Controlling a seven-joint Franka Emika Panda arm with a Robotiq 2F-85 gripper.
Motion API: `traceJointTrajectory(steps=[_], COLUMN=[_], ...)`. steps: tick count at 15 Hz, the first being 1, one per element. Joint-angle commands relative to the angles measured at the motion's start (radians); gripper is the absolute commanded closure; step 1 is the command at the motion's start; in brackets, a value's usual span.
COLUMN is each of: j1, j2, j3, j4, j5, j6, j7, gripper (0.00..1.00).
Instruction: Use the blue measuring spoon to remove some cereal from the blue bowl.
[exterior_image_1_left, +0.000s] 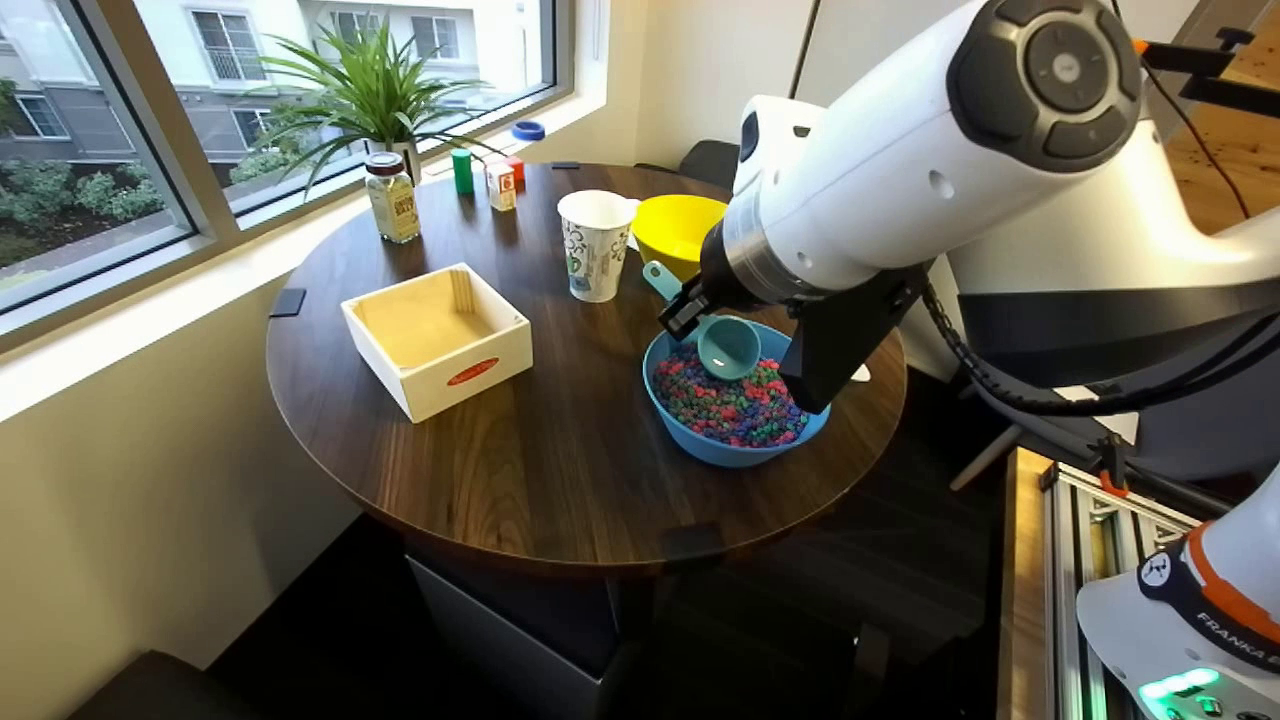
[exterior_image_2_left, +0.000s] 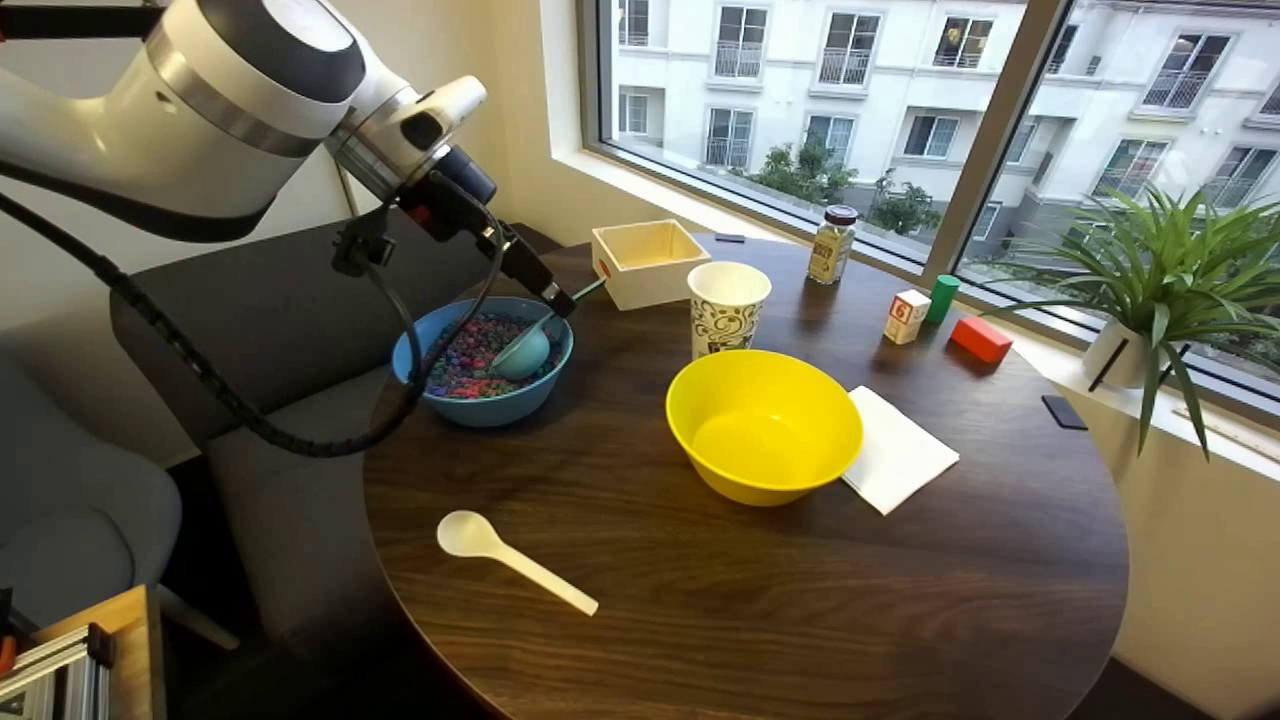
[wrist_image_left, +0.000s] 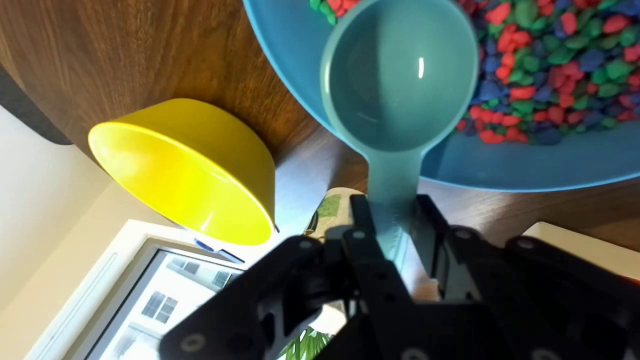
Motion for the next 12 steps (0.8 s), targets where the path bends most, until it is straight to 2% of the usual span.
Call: traceJointTrajectory(steps=[1,6,12], j1=[0.041,0.071,0.108], j2=[0.049,0.093,0.144], j3=[-0.01,-0.013,-0.01], j4=[0.032,0.058,0.084], j5=[-0.088,-0.146,-0.158], j6=[-0.049,-0.079,-0.125], j7=[0.063,0.075,0.068], gripper=[0.94,0.94,0.94])
